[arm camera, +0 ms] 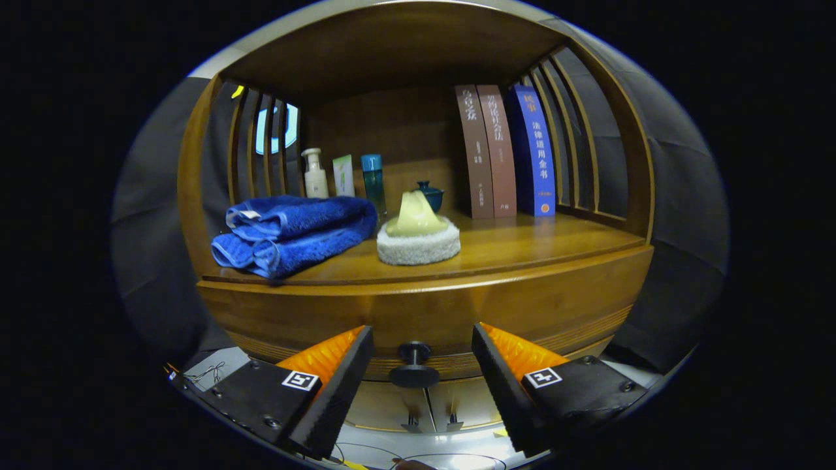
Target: Pull open the drawer, take out the items inside it, and place them on the countertop above the cabinet.
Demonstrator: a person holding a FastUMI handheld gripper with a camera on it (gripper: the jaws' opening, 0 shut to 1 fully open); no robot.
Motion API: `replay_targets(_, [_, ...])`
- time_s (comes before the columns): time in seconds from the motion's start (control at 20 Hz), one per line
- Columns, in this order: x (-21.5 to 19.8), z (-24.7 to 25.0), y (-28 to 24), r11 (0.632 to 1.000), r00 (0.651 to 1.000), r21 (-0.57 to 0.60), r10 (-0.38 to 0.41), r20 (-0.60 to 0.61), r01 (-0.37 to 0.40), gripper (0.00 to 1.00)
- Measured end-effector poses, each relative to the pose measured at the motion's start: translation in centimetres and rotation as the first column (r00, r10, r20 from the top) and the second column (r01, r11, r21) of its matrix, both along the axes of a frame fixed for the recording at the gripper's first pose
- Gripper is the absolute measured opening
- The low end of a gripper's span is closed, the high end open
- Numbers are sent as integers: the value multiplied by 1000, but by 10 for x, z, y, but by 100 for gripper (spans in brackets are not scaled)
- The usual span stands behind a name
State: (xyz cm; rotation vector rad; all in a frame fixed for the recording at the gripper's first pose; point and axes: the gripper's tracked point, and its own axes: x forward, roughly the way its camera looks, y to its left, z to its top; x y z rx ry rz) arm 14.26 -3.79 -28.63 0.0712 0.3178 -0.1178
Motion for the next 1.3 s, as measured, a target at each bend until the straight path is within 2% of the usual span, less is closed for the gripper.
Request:
replay_targets(0.15, [-14,52,2,1000,998,-13,7,59,-6,99])
replay_targets(0.3, [-30,110,12,998,989,-49,48,139,-41,99])
replay_targets(0.55, [-75,192,27,995,975,-82,70,210,-54,99])
replay_targets(0.75, [-111,227,40,993,970,-79,105,221,-90,99])
replay_targets(0.95, [-139,250,47,991,966,-98,112,234,-91,99])
replay_targets(1.3, [-156,261,46,989,962,-115,115,247,-89,100])
